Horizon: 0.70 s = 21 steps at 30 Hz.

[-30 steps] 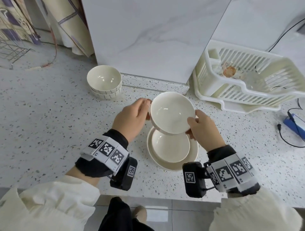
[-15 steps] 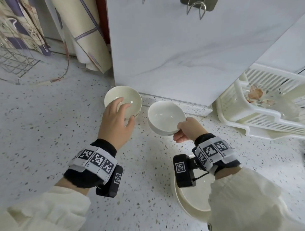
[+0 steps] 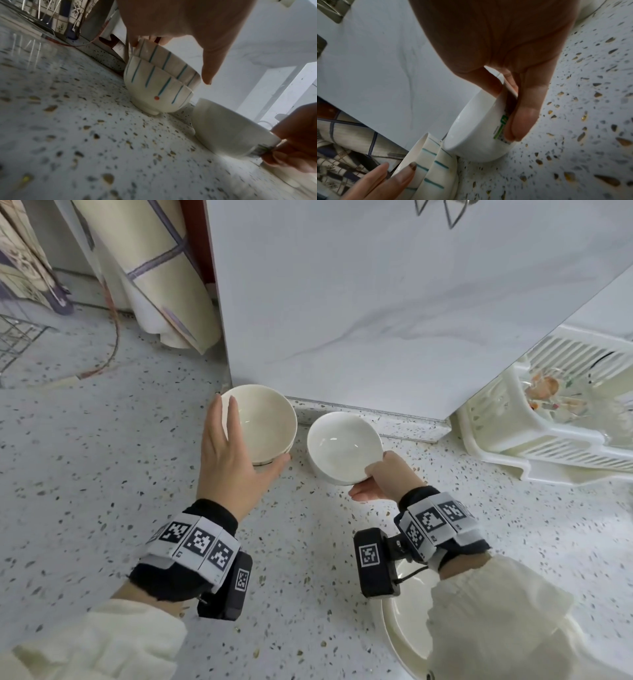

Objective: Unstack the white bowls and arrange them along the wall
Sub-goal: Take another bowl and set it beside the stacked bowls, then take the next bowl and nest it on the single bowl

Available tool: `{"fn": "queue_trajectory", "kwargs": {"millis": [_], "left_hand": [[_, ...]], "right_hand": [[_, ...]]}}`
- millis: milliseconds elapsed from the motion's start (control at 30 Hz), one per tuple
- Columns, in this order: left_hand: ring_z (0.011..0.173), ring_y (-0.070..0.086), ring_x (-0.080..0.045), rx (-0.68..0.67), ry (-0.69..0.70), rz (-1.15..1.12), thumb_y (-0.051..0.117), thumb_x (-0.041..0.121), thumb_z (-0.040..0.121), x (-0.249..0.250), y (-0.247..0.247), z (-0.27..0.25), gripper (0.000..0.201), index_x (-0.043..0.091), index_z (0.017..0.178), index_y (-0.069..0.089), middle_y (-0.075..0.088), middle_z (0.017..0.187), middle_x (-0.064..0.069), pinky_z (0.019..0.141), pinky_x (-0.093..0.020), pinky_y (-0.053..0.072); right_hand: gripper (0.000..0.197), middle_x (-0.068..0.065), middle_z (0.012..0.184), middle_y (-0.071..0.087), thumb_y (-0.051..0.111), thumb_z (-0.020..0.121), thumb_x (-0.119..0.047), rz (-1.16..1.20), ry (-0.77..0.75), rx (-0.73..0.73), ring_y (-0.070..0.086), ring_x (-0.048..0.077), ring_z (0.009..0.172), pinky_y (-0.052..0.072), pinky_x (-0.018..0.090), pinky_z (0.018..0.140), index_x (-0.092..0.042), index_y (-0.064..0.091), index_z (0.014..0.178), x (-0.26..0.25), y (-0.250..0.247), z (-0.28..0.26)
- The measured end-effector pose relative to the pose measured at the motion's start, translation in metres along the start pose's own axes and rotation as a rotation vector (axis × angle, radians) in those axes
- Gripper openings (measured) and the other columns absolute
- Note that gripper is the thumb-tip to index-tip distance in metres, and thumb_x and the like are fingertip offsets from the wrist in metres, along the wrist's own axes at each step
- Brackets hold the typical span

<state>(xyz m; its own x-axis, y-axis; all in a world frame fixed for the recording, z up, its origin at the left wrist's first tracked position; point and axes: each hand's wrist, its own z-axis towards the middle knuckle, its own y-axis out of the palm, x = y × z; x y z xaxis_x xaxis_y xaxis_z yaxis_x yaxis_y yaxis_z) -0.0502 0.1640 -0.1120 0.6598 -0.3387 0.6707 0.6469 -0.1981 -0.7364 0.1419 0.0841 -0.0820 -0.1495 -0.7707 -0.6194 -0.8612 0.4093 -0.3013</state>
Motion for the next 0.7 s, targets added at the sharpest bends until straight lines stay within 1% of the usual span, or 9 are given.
{"fn": "queue_trajectory", "kwargs": {"millis": [100,200,267,333,433,500,567,633,700], "left_hand": [[0.143,0.007,-0.031,0.008,0.014,0.005,0.069,0.043,0.071,-0.002,0.002,0.0,0.102,0.007,0.143,0.006,0.006,0.154,-0.017,0.115,-0.047,0.021],[0.142,0.011,-0.033,0.021,0.013,0.014,0.069,0.043,0.071,-0.002,0.002,0.0,0.101,0.006,0.143,0.008,0.01,0.153,-0.018,0.114,-0.048,0.023],[0.142,0.012,-0.033,0.026,0.012,0.016,0.068,0.043,0.071,-0.001,0.002,0.0,0.101,0.005,0.143,0.009,0.011,0.153,-0.019,0.114,-0.048,0.024],[0.142,0.012,-0.033,0.024,0.011,0.015,0.068,0.042,0.072,0.0,0.001,-0.001,0.1,0.005,0.143,0.009,0.012,0.153,-0.018,0.114,-0.048,0.024],[0.141,0.014,-0.032,0.008,0.002,0.007,0.068,0.041,0.073,0.0,0.0,-0.002,0.098,0.006,0.143,0.008,0.013,0.153,-0.017,0.113,-0.049,0.026],[0.14,0.018,-0.033,-0.006,-0.011,-0.007,0.067,0.039,0.074,0.001,-0.001,-0.004,0.096,0.008,0.143,0.009,0.014,0.152,-0.016,0.111,-0.05,0.029],[0.136,0.025,-0.033,-0.007,-0.015,-0.017,0.066,0.035,0.075,0.002,-0.003,-0.008,0.088,0.008,0.142,0.015,0.021,0.148,-0.016,0.107,-0.05,0.034],[0.13,0.033,-0.033,0.006,-0.008,-0.017,0.064,0.03,0.078,0.005,-0.006,-0.014,0.075,0.008,0.138,0.025,0.029,0.143,-0.016,0.104,-0.049,0.038],[0.126,0.038,-0.031,0.03,-0.001,-0.019,0.06,0.024,0.081,0.008,-0.009,-0.021,0.061,0.008,0.133,0.034,0.036,0.138,-0.016,0.101,-0.046,0.039]], "right_hand": [[0.049,0.023,0.064,0.056,0.027,0.089,0.007,0.016,-0.019,-0.003,0.058,0.017,0.029,0.053,0.028,0.036,0.0,0.023,0.138,0.001,0.001,0.001],[0.049,0.021,0.065,0.058,0.03,0.088,0.006,0.036,-0.04,-0.005,0.062,0.019,0.04,0.056,0.028,0.041,0.0,0.026,0.136,0.003,0.0,0.002],[0.049,0.02,0.066,0.059,0.032,0.089,0.005,0.054,-0.049,0.001,0.062,0.021,0.047,0.056,0.027,0.044,0.0,0.025,0.137,0.003,0.0,0.002],[0.05,0.019,0.066,0.059,0.033,0.09,0.002,0.067,-0.059,0.005,0.062,0.021,0.048,0.056,0.027,0.045,-0.001,0.023,0.138,0.004,0.0,0.002],[0.05,0.017,0.067,0.061,0.036,0.092,-0.004,0.058,-0.085,0.01,0.061,0.024,0.056,0.057,0.029,0.052,-0.003,0.022,0.14,0.006,-0.002,-0.002],[0.05,0.015,0.068,0.062,0.038,0.093,-0.005,0.04,-0.111,0.018,0.061,0.023,0.058,0.057,0.03,0.056,-0.004,0.024,0.14,0.007,-0.006,-0.007],[0.048,0.013,0.07,0.062,0.039,0.093,-0.005,0.012,-0.142,0.018,0.061,0.022,0.058,0.056,0.03,0.059,-0.005,0.027,0.139,0.007,-0.012,-0.015],[0.044,0.012,0.072,0.062,0.04,0.093,-0.005,-0.019,-0.186,0.012,0.061,0.021,0.059,0.056,0.029,0.061,-0.004,0.032,0.136,0.007,-0.02,-0.026],[0.039,0.011,0.074,0.061,0.04,0.093,-0.006,-0.026,-0.231,0.011,0.061,0.022,0.06,0.056,0.03,0.064,-0.004,0.037,0.132,0.009,-0.031,-0.038]]}}
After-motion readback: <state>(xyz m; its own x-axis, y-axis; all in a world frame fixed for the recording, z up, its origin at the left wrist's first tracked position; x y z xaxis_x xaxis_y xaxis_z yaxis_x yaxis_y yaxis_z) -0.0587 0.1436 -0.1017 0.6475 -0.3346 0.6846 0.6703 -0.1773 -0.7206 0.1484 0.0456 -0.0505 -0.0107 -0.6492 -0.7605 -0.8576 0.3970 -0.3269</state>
